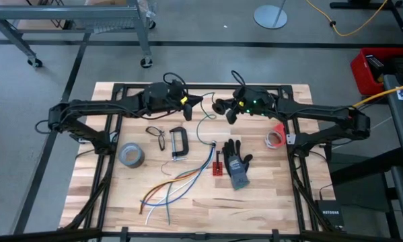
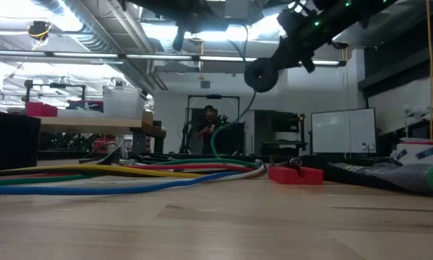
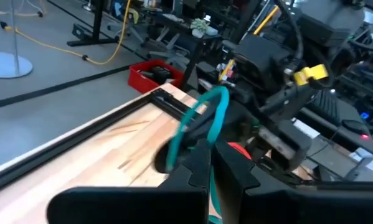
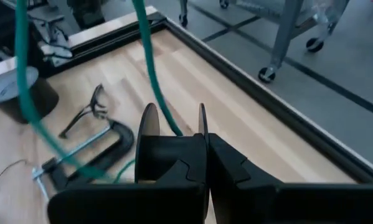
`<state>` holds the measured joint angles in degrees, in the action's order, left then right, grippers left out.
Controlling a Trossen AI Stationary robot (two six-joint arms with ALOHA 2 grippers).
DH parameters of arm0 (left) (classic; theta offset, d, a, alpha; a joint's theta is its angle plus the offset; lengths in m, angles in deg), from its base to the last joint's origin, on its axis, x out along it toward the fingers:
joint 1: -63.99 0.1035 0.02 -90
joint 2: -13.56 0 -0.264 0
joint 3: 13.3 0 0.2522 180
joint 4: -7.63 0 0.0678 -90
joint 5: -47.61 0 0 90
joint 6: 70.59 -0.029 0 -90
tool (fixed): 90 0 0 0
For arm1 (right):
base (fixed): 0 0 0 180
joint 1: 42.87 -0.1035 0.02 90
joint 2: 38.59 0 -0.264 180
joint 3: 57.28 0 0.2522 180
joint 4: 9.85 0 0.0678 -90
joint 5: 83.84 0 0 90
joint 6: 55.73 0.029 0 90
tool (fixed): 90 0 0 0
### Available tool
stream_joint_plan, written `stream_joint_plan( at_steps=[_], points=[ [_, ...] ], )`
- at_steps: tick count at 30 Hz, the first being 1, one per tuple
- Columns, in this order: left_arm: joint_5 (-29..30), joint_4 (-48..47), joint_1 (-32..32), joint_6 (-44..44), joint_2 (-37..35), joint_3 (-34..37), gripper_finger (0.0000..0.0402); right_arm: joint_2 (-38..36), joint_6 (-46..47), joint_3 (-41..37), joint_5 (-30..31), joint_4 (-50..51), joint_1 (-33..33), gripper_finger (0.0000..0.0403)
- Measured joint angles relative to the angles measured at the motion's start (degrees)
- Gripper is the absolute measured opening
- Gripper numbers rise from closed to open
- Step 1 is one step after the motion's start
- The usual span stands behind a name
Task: Coil cords
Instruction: Coil the green wire on the spool
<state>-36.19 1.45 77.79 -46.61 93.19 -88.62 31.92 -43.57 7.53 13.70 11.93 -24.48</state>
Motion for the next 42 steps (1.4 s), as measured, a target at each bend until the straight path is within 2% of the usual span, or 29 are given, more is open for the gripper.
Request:
stream_joint_plan(
  at_steps=[8, 15, 23, 35, 42],
  points=[
    [0.0, 5.0, -2.4, 0.4, 3.0, 0.0, 0.0000, 4.7, 1.7, 0.0, 1.0, -11.1, 0.0, 0.0002],
    [0.0, 5.3, -5.3, 1.3, 3.8, 0.0, 0.0000, 4.3, 1.5, 0.0, 5.5, -18.1, 0.0, 0.0002],
    [0.0, 5.0, -6.7, 1.0, 4.5, 0.0, 0.0000, 4.3, 2.5, 0.0, 5.3, -28.8, 0.0, 0.0002],
    [0.3, 2.7, -6.7, 0.6, 7.4, 0.0, 0.0000, 4.2, 6.3, 0.0, -5.2, -38.2, 0.0, 0.0002],
    [0.4, -2.9, -6.7, -1.5, 7.0, 0.0, 0.0000, 0.7, 6.1, 0.0, -7.2, -32.7, 0.0, 0.0002]
  ],
)
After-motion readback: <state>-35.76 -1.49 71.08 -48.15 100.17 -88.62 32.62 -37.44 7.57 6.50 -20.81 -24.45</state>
